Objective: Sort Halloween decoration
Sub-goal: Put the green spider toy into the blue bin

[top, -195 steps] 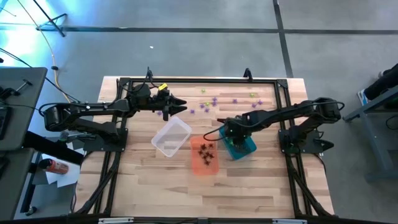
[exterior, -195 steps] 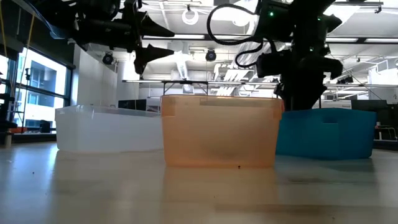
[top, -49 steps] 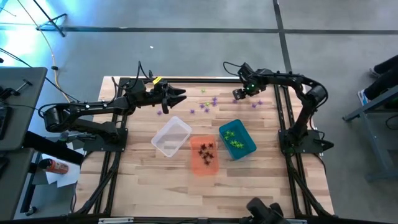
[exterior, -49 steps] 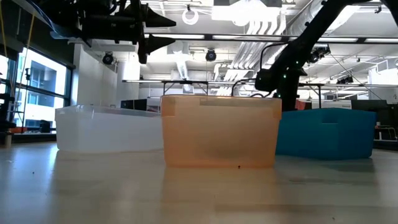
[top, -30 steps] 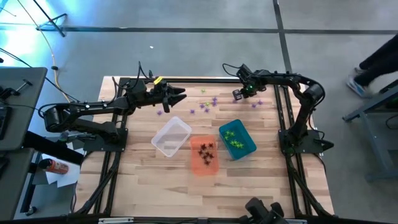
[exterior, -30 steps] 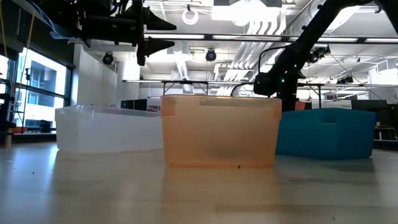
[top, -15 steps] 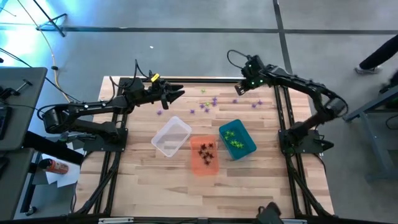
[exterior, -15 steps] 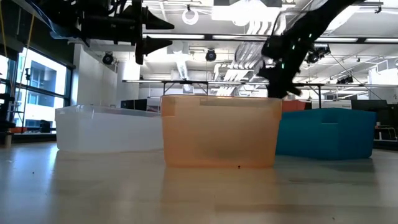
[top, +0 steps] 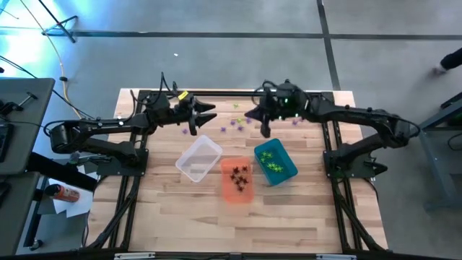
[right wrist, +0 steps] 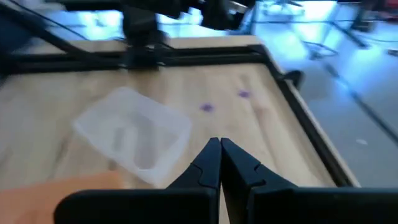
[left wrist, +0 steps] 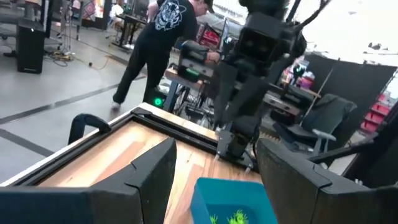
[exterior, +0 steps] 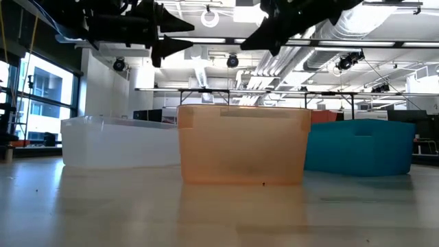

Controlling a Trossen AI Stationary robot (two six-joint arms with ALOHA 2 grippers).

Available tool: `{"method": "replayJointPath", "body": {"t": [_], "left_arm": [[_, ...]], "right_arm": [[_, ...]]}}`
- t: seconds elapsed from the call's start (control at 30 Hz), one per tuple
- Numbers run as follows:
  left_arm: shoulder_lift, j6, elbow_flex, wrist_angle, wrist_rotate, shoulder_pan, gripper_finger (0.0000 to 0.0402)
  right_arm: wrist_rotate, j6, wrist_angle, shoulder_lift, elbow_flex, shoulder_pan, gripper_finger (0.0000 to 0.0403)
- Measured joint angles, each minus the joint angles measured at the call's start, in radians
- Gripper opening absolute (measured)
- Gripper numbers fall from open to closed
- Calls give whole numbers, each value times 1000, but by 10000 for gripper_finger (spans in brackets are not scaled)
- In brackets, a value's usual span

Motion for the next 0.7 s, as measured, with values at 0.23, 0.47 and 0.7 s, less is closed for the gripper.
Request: {"method": "replayJointPath", "body": {"t": [0.23, 0.47, 0.7], "left_arm": [[0, -1, 0, -10, 4, 18, 209], [0, -68, 0, -25, 43, 66, 209], [0, -79, 0, -31, 76, 76, 209]], "right_arm": [[269, 164, -54, 26, 19, 37, 0], [180, 476, -387, 257, 242, -79, 6], [70, 578, -545, 528, 387, -130, 86]]}}
